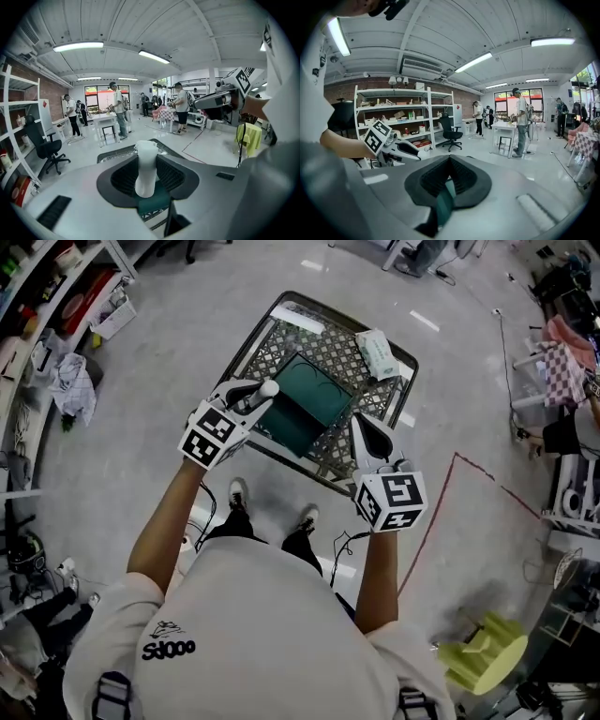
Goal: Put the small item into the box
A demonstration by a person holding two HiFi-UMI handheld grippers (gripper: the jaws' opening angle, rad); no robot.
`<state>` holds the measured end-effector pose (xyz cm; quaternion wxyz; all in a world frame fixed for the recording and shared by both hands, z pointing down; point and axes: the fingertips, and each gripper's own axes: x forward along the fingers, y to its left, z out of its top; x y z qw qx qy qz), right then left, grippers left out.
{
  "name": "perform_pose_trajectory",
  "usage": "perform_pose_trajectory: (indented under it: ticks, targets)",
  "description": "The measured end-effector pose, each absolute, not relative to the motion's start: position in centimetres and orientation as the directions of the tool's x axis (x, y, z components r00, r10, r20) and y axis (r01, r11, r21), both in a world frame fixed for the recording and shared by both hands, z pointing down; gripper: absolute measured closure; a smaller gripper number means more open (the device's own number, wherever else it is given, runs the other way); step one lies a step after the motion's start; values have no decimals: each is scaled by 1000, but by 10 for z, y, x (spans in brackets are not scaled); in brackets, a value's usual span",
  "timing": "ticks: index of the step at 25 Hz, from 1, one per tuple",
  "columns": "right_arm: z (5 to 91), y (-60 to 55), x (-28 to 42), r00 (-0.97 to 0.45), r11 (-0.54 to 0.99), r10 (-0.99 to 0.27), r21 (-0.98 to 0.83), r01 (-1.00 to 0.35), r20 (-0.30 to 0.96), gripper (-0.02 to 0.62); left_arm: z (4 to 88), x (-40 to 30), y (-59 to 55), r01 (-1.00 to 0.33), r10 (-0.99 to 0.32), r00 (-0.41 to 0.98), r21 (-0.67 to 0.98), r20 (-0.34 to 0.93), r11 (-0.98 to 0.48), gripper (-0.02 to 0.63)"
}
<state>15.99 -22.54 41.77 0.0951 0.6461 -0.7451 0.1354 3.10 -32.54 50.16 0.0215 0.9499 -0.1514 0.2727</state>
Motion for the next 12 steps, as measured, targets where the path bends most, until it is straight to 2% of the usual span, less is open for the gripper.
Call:
perform_pose_trajectory:
  ticks: [6, 12]
  targets:
    - [442, -219, 166, -114, 81, -925, -104, -991, 363, 584, 540, 51, -322, -213, -198, 777, -46, 597, -976, 482]
    - [465, -202, 177, -74, 22, -908, -130, -991, 413, 584, 583, 74, -304, -134, -90, 754, 19, 650, -991, 480]
